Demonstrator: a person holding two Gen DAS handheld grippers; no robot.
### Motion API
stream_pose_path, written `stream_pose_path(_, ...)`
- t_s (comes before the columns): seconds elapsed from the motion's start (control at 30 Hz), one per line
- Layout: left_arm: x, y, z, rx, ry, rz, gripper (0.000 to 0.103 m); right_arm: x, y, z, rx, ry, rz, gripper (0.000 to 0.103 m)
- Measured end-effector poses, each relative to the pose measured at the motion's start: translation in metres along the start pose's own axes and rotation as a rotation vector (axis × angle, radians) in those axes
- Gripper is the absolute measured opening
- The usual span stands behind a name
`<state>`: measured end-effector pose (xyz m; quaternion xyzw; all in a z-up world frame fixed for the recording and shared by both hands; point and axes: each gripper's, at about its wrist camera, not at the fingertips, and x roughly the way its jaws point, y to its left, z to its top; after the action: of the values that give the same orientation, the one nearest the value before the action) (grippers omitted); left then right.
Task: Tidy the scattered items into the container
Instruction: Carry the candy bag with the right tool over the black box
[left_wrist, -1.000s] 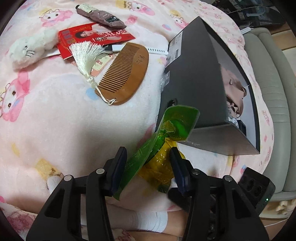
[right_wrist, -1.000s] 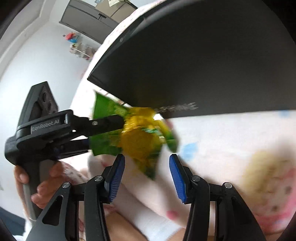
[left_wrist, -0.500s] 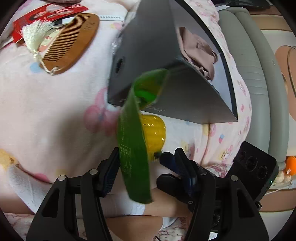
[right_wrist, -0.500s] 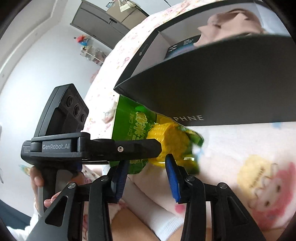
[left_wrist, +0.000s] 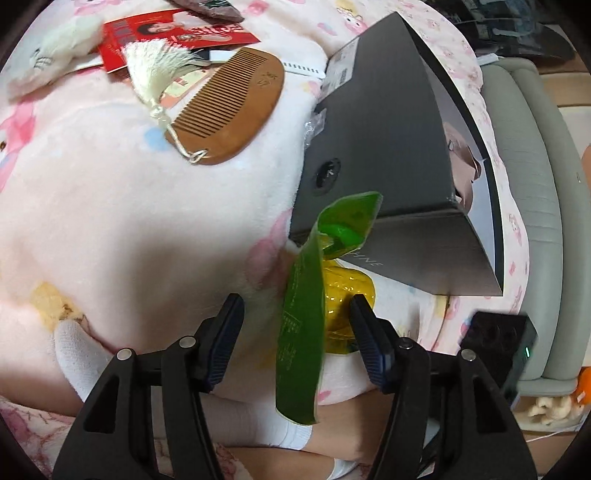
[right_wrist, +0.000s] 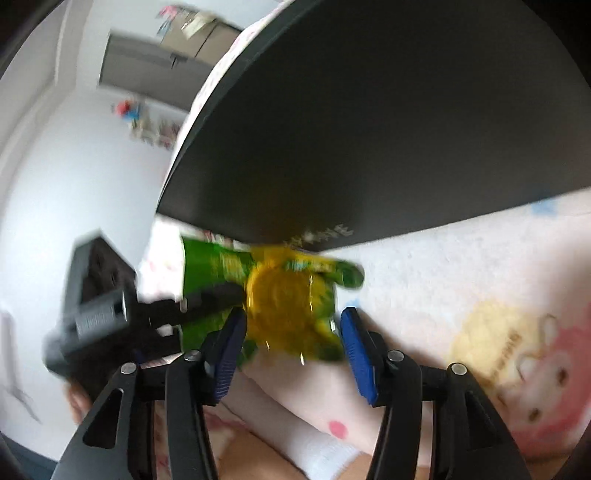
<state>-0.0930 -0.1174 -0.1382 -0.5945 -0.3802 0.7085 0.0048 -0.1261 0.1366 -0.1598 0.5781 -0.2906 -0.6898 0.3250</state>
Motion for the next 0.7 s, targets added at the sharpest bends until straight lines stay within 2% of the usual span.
stream_pose_path(0.07, 0.002, -0.002, 0.000, 0.008, 0.005, 0.000, 0.059, 0.005, -0.009, 0.005, 0.045, 0.005, 0.027, 0.049)
stream_pose_path(0.27, 0.001, -0.002, -0.001, 0.027, 0.007, 0.013, 0.056, 0.008, -0.002, 0.002, -0.012, -0.009, -0.013, 0.049)
stream_pose_path(0.4, -0.002, -0.005, -0.003, 0.048, -0.007, -0.001, 0.045, 0.008, 0.000, -0.001, -0.034, -0.008, -0.026, 0.047)
stream_pose_path(0.53, -0.008, 0.001, -0.003, 0.017, -0.043, 0.000, 0.034, 0.012, 0.009, -0.007, -0.096, 0.004, -0.064, 0.044)
stream_pose_path(0.6, -0.009, 0.004, -0.002, -0.003, -0.053, 0.006, 0.034, 0.014, 0.010, -0.009, -0.107, 0.005, -0.069, 0.044)
stream_pose_path(0.7, -0.005, -0.002, -0.002, 0.031, -0.032, 0.014, 0.034, 0.017, 0.007, -0.009, -0.095, -0.001, -0.071, 0.044)
